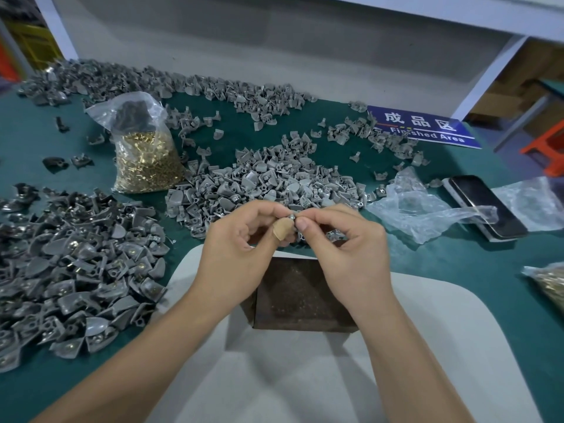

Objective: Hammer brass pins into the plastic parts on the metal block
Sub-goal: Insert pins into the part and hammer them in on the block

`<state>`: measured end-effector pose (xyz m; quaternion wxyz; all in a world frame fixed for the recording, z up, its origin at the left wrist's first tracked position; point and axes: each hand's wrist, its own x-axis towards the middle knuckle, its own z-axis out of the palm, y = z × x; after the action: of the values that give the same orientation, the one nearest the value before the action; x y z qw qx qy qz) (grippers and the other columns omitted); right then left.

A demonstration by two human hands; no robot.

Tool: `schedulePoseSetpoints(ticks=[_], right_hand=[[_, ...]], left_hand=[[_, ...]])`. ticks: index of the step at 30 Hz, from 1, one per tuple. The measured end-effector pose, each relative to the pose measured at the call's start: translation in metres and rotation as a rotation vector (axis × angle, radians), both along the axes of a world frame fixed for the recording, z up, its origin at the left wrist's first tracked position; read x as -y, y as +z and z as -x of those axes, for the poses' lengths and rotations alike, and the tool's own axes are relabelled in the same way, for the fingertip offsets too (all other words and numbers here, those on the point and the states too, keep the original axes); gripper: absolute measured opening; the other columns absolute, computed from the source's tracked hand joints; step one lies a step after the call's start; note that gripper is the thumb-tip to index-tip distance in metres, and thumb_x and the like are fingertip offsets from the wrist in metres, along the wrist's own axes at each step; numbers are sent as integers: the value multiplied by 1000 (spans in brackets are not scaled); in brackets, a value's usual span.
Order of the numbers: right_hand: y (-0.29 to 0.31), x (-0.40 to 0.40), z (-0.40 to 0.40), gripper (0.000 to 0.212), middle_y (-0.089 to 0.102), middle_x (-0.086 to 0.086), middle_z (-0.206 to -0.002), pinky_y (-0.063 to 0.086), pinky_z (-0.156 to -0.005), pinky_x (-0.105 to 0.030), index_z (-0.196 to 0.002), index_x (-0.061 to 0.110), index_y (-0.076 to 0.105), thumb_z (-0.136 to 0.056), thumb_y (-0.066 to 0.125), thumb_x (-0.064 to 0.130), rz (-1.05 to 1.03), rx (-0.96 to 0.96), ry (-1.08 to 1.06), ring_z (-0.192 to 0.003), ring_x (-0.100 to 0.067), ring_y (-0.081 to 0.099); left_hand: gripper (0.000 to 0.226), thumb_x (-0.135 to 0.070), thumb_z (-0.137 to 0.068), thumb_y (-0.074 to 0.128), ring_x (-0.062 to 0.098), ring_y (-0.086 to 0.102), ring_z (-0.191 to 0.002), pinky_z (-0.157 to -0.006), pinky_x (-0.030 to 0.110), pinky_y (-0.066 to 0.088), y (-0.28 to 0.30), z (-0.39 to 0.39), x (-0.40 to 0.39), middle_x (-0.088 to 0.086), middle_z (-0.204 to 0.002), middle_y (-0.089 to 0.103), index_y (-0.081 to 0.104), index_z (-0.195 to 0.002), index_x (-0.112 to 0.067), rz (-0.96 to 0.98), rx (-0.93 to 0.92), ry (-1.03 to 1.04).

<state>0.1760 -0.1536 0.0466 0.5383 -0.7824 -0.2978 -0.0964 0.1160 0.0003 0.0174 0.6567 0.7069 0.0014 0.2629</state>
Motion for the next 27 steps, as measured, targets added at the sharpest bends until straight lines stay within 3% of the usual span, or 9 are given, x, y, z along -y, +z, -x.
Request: schedulePoseSetpoints(ticks=[8, 13, 18, 23, 27], right_hand=[[-1, -1, 0, 12, 74, 11, -84, 48, -77, -14, -93, 17, 83, -88, 78, 7, -31, -98, 30, -86, -7, 69], [-3, -5, -1, 12, 75, 10, -82, 52, -79, -21, -91, 19, 83, -89, 78, 9, -94, -161, 13, -86, -12, 71], [-3, -4, 4, 11, 76, 10, -83, 51, -78, -22, -92, 18, 83, -89, 77, 10, -139, -170, 2, -84, -12, 70], [-1, 11, 14, 11, 77, 11, -87, 53, -79, -25, -95, 21, 84, -89, 78, 15, -59, -135, -40, -90, -12, 71], [1, 29, 30, 14, 77, 10, -90, 49, -75, -18, -99, 20, 83, -89, 78, 12, 4, -104, -55, -88, -9, 70]], left_hand=[[6, -23, -94, 72, 20, 75, -78, -72, 25, 60, -1, 0, 2, 3, -90, 77, 71, -99, -21, 97, -12, -21], [12, -33, -91, 72, 21, 75, -77, -70, 25, 59, 2, 0, 3, 4, -87, 77, 72, -99, -25, 132, -3, -10], [7, -20, -93, 71, 19, 75, -77, -71, 25, 59, 5, 3, 8, 4, -86, 77, 71, -100, -18, 153, -8, -1], [15, -26, -87, 72, 17, 75, -81, -73, 23, 59, 13, 17, 13, 0, -90, 78, 72, -100, -18, 68, -58, -17], [9, -18, -92, 72, 9, 72, -86, -79, 29, 60, 16, 25, 18, -7, -88, 76, 70, -100, -22, -126, -143, -66]])
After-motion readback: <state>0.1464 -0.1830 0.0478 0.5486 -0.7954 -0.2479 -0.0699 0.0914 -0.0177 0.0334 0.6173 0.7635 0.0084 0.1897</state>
